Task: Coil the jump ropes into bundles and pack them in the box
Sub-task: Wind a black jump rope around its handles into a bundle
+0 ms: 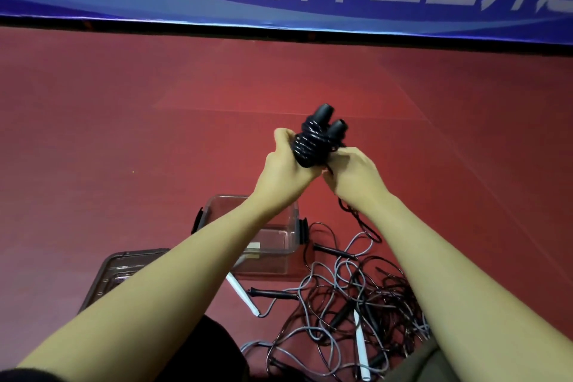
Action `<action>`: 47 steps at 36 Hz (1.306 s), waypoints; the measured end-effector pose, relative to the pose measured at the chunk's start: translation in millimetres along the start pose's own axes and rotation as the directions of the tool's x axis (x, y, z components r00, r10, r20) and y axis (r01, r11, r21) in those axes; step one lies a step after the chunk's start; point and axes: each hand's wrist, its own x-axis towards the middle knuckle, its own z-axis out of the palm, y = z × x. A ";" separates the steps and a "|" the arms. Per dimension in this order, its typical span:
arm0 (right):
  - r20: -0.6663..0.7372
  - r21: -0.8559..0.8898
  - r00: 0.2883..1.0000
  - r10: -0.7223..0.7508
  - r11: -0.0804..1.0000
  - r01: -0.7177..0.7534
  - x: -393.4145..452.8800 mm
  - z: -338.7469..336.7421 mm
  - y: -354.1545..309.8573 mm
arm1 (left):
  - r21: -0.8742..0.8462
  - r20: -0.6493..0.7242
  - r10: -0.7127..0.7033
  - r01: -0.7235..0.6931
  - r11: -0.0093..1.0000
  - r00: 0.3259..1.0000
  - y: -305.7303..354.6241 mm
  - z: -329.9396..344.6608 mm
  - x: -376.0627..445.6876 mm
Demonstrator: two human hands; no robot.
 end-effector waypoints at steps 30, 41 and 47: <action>0.082 -0.224 0.958 -0.275 0.931 0.287 -2.0 -19.9 -31.4 | 0.859 0.052 -0.176 0.046 0.510 0.983 -35.1 -15.3 13.4; -0.081 -0.102 0.992 -0.097 0.991 0.089 -6.9 -9.4 -27.9 | 0.895 0.316 -0.065 -0.275 0.351 0.947 -35.2 -10.0 17.6; -0.082 -0.102 0.996 0.042 0.994 -0.050 -3.0 -13.2 -24.7 | 0.801 0.508 0.085 -0.506 0.321 0.857 -35.0 -4.4 13.1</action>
